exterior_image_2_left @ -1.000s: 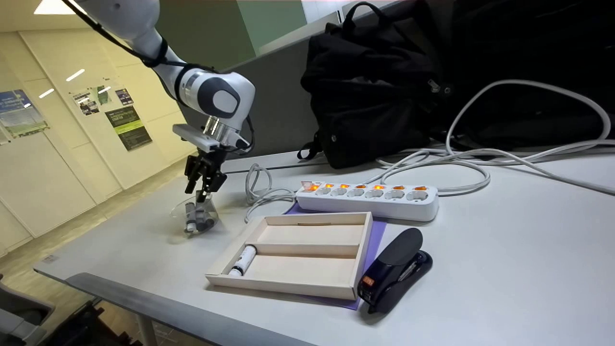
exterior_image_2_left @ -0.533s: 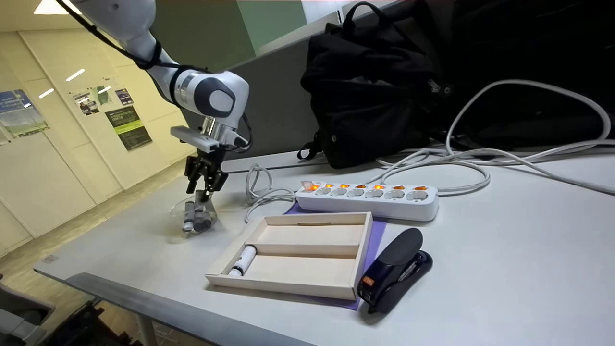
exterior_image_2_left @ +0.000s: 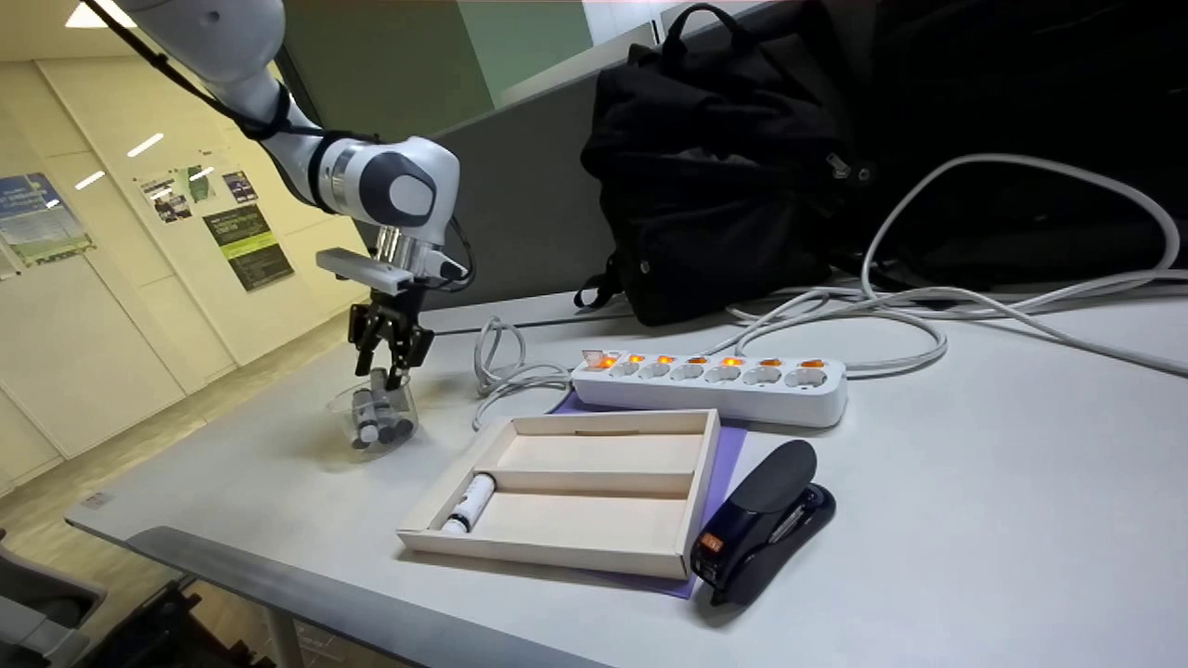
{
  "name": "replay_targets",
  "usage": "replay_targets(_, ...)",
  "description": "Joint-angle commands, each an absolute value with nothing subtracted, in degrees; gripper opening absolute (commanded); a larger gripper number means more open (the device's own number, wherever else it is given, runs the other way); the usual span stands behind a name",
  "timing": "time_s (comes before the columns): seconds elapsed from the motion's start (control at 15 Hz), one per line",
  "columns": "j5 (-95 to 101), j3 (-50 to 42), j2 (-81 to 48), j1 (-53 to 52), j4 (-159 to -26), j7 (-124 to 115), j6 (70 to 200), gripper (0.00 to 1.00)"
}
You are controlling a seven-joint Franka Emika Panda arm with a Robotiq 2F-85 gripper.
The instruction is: Remove a bottle from the bowl and put it in the upper compartment of the tray
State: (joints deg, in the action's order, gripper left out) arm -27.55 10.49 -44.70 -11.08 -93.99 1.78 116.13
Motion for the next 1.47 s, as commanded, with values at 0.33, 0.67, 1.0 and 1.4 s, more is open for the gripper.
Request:
replay_targets(0.33,-26.0,12.0,-44.5,-10.6,-93.9,-0.1,115.8,0.13)
replay_targets(0.67,-27.8,13.6,-40.6,-9.2,-98.1,2.2,116.8,0.07)
replay_targets(1.0,-31.3,15.3,-34.2,-6.8,-105.0,5.7,118.5,0.07)
replay_targets(1.4,-39.9,14.1,-26.1,-2.5,-112.7,12.7,126.2,0.07)
